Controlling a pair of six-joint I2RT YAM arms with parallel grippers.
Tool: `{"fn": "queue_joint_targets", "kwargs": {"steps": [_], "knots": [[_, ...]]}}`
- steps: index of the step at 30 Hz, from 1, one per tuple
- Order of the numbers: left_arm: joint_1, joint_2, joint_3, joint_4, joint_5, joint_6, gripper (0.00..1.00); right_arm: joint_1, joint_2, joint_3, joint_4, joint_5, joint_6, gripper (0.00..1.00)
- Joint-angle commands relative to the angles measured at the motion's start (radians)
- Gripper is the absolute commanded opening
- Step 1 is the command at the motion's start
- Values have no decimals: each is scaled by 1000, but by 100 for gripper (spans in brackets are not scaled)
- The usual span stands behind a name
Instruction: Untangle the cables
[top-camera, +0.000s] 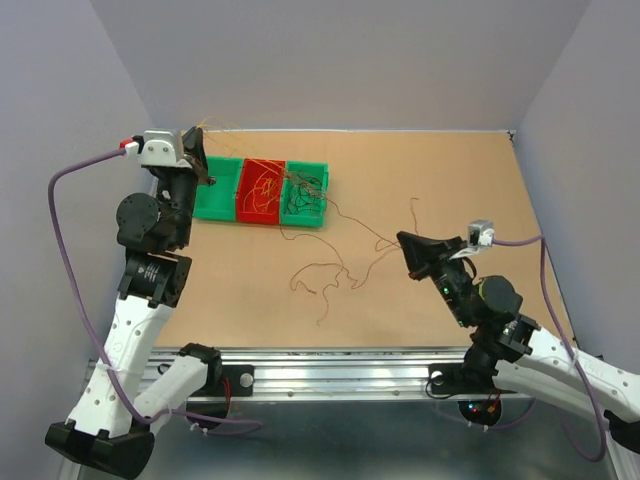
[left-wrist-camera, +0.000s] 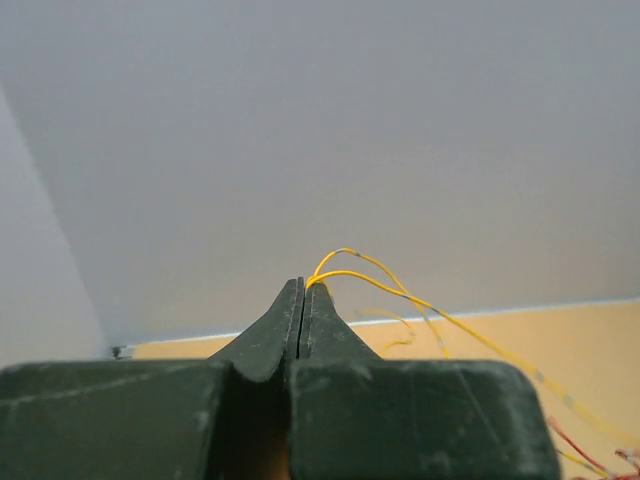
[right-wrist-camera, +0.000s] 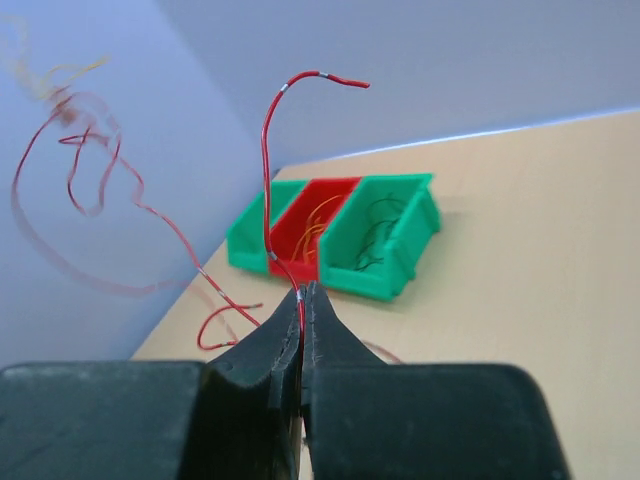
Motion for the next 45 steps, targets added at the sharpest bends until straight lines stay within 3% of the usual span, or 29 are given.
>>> {"fn": "queue_joint_targets", "kwargs": {"steps": [1,6,12,17,20,21,23,24,25,28,32,35,45], "knots": [[32,-10,34,125,-117,-2,0,0,-116,-57,-69,349,75,1],[60,16,26,130,-105,-7,0,0,-230,-71,-137,464,112,0],[124,32,33,133,-163,-31,0,-1,-377,-54,-332,734,272,1],[155,7,11,147,-99,-57,0,0,-437,-59,-332,690,244,1],[155,-13,-21,173,97,-56,0,0,-374,-30,-307,508,165,2],[155,-16,-33,183,284,-60,0,0,-336,-22,-287,460,110,6],[155,-17,-55,220,501,-77,0,-1,-220,0,-243,321,73,22],[154,-8,-55,228,701,-77,0,0,-183,19,-226,275,38,34],[149,-3,-49,234,782,-85,0,0,-149,30,-217,195,27,54],[122,4,-35,236,977,-92,0,0,-26,52,-149,25,-25,75],[74,-31,-52,239,1068,-92,0,0,64,58,-71,-246,-91,92],[33,-43,-59,245,1116,-118,0,0,133,61,-14,-449,-122,98],[-81,-19,-64,253,1131,-145,0,0,187,33,121,-643,-148,100]]}}
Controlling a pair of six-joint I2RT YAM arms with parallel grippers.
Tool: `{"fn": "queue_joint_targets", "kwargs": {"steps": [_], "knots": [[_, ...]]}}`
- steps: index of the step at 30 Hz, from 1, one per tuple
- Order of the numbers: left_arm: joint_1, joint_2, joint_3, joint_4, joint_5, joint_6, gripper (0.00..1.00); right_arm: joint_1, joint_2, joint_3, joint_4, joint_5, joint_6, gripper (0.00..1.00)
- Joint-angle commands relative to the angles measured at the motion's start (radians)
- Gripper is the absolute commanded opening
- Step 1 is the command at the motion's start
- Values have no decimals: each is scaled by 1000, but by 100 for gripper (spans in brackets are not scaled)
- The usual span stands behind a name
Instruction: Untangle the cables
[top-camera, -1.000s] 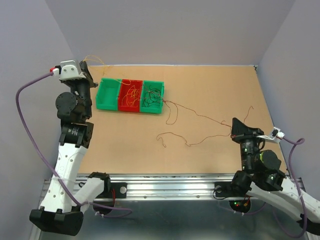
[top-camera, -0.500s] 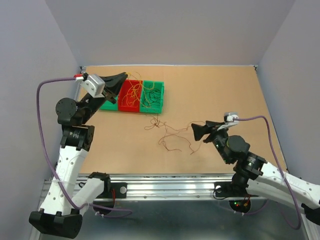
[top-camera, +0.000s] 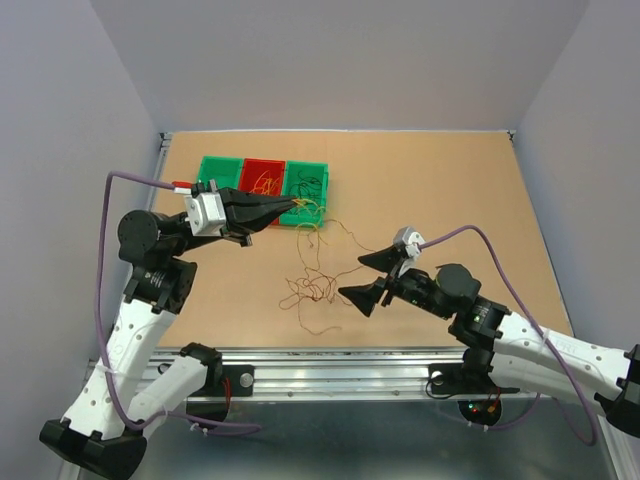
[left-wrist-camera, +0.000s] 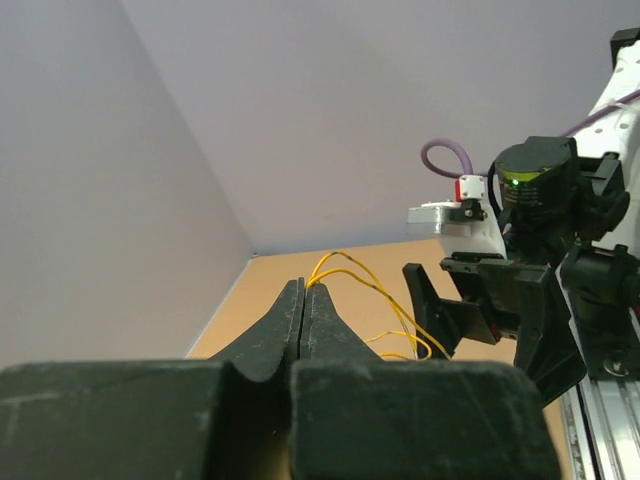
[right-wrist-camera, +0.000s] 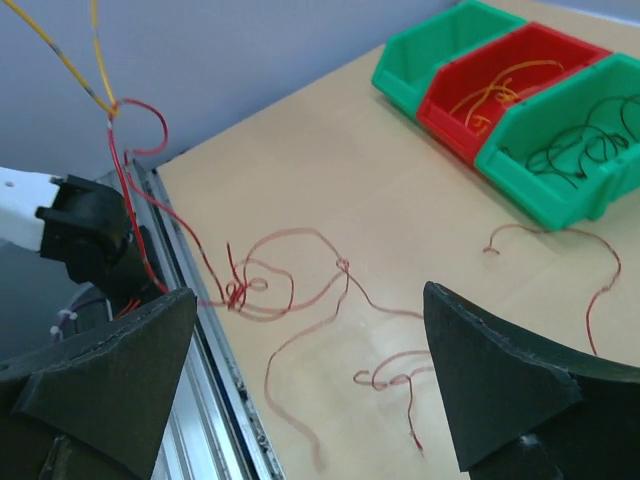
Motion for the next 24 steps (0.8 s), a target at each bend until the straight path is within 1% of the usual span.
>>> {"fn": "queue_joint_targets", "kwargs": {"steps": [1,6,11,16,19,20,21,24], "knots": [[-39,15,-5,54,21,-18,0,0,-20,41,147,-147,-32,100],[-65,53,-6,56,0,-10,0,0,-18,43,164,-207,-21,98],[-85,72,-3,56,-22,-5,0,2,20,55,184,-260,-15,96],[-93,72,-3,54,-23,-5,0,5,43,67,187,-254,-12,95],[-96,73,-3,53,-22,-5,0,8,63,81,181,-229,-12,86],[-97,75,-3,54,-20,-7,0,8,71,84,181,-220,-12,81],[-100,78,-3,54,-19,-7,0,9,74,89,181,-217,-14,81],[-105,89,-2,54,-17,-7,0,9,92,103,179,-212,-14,73]]}}
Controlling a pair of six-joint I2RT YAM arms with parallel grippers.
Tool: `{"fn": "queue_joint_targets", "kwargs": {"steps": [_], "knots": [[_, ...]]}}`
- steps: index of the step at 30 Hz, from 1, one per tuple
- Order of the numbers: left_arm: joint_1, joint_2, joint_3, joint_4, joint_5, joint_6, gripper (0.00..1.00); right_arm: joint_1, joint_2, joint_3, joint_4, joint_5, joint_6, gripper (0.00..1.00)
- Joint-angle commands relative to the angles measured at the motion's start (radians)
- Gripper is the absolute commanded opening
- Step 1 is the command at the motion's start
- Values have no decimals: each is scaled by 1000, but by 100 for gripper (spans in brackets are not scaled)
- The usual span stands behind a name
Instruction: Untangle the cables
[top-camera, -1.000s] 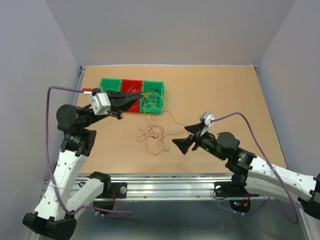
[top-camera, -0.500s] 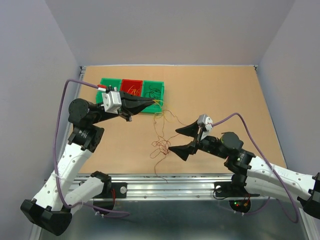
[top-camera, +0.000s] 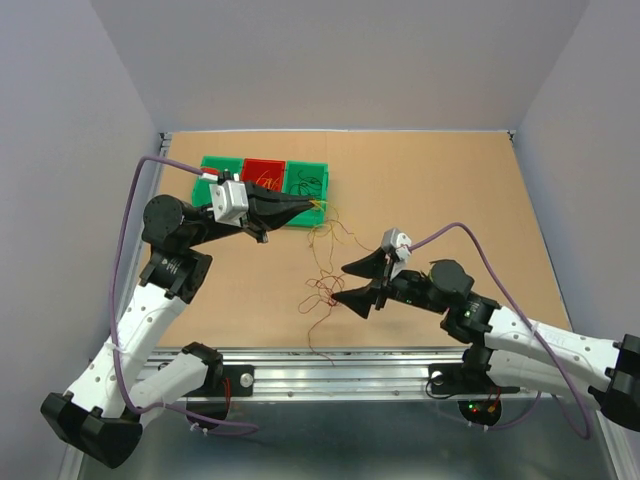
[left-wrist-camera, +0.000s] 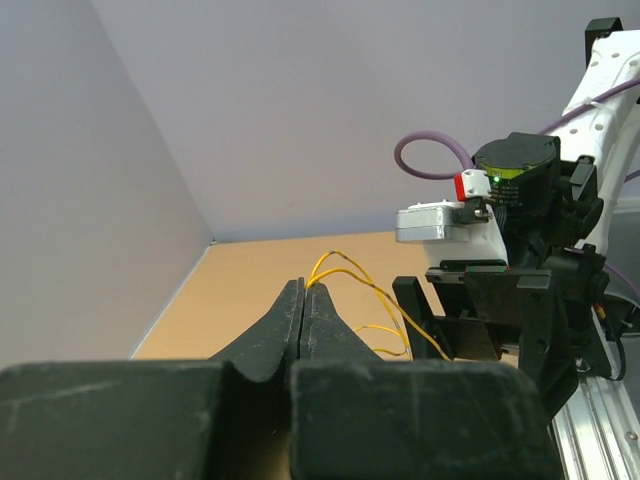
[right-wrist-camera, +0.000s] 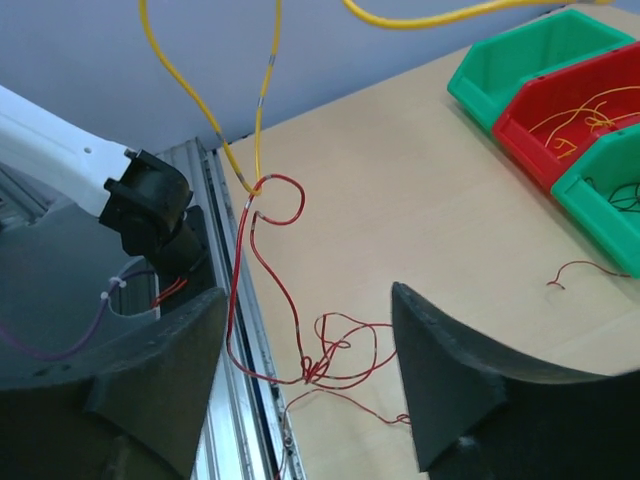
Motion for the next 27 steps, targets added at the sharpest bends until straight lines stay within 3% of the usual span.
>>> {"fn": "queue_joint_targets", "kwargs": {"steps": [1,4,5,7,11,13,17,18,22,27], "knots": [[-13,4,3,54,4,-4,0,9,15,94,63,11,-2,67],[-13,15,3,51,-2,5,0,9,10,97,57,37,3,35],[-13,10,6,40,-13,25,0,9,6,99,41,86,9,16],[-13,1,14,-10,-136,89,0,9,-20,91,14,218,26,1],[-2,-37,28,-55,-474,125,0,7,-112,62,-12,422,62,1],[33,-42,37,-67,-682,89,0,9,-164,32,-37,601,101,0],[185,-8,74,-107,-891,7,0,9,-356,-21,-130,1018,187,1],[279,10,80,-110,-883,-16,0,9,-391,-43,-147,1072,199,1],[448,47,69,-86,-824,-96,0,9,-579,-83,-230,1234,259,0],[542,64,51,-50,-804,-139,0,9,-738,-93,-328,1308,288,1]]}}
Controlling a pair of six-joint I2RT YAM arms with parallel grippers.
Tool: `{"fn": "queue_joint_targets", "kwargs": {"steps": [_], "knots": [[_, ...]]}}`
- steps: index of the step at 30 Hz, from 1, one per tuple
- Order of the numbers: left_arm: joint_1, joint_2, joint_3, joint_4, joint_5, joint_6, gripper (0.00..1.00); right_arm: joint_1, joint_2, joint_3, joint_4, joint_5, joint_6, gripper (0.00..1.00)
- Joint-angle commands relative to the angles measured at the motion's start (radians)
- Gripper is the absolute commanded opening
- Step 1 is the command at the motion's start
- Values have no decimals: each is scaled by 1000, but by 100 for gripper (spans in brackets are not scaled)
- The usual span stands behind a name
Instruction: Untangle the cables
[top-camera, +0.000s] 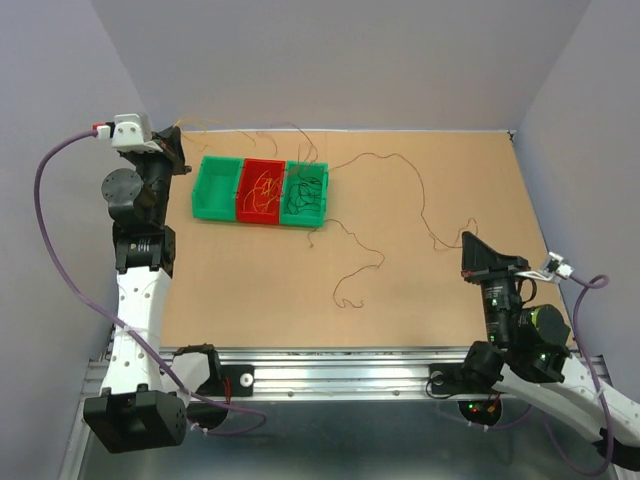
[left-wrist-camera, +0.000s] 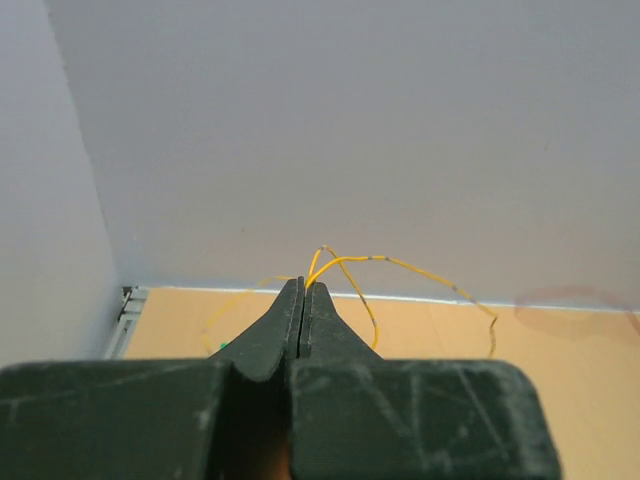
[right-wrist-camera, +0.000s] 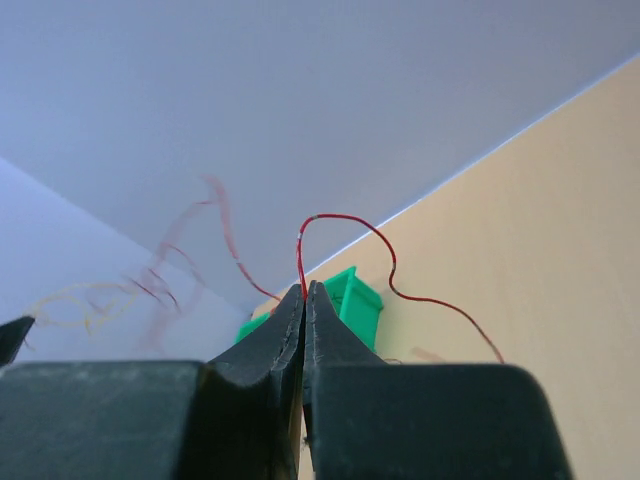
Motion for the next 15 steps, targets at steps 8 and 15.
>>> {"fn": "queue_joint_targets", "kwargs": {"steps": [8,15], "knots": [[41,-18,-20,140,63,-71,0,8,-24,7,-114,58,38,0],[39,22,-37,171,154,-60,0,8,50,36,-115,-25,29,1]]}}
